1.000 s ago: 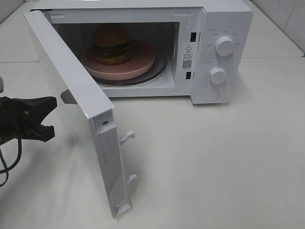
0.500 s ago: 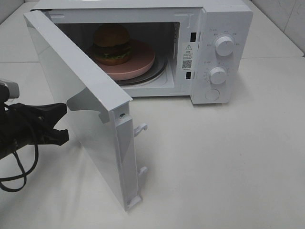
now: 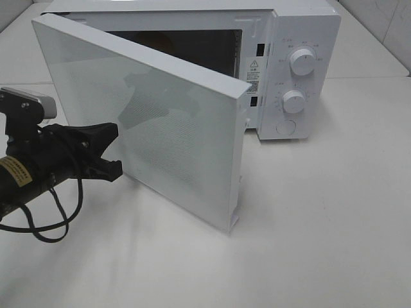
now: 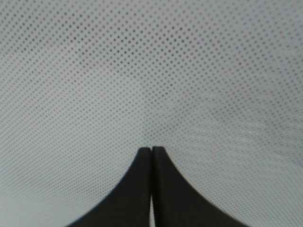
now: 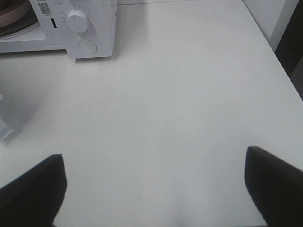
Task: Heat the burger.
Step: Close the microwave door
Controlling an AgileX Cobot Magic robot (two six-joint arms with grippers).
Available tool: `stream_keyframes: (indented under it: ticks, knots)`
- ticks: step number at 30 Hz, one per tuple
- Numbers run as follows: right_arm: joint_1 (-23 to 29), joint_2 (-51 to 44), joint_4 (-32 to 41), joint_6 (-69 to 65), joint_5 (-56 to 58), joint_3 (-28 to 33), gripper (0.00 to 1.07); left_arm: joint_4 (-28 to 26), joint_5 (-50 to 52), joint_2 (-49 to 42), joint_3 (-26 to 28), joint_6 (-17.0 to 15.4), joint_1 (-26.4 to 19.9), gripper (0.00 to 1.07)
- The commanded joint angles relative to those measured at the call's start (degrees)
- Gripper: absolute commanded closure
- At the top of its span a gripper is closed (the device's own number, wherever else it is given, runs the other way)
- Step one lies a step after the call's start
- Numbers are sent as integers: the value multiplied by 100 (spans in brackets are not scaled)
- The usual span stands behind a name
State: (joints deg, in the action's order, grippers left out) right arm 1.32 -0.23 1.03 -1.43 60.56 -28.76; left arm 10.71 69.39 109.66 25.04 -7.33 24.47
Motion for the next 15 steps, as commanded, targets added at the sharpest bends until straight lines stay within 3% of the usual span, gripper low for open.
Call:
stream_keyframes:
  ticks: [1, 8, 11, 15]
  knots:
    - [0, -120, -17, -29, -11, 11, 8, -264, 252, -17, 172, 23, 155, 107]
    - [0, -120, -17, -29, -11, 11, 8, -521, 212, 126, 544, 23, 367, 107]
    - [0, -120, -17, -29, -11, 11, 8, -842, 195, 235, 710, 23, 539, 107]
    - [0, -120, -17, -29, -11, 11, 8, -1684, -92, 361, 985, 23, 785, 107]
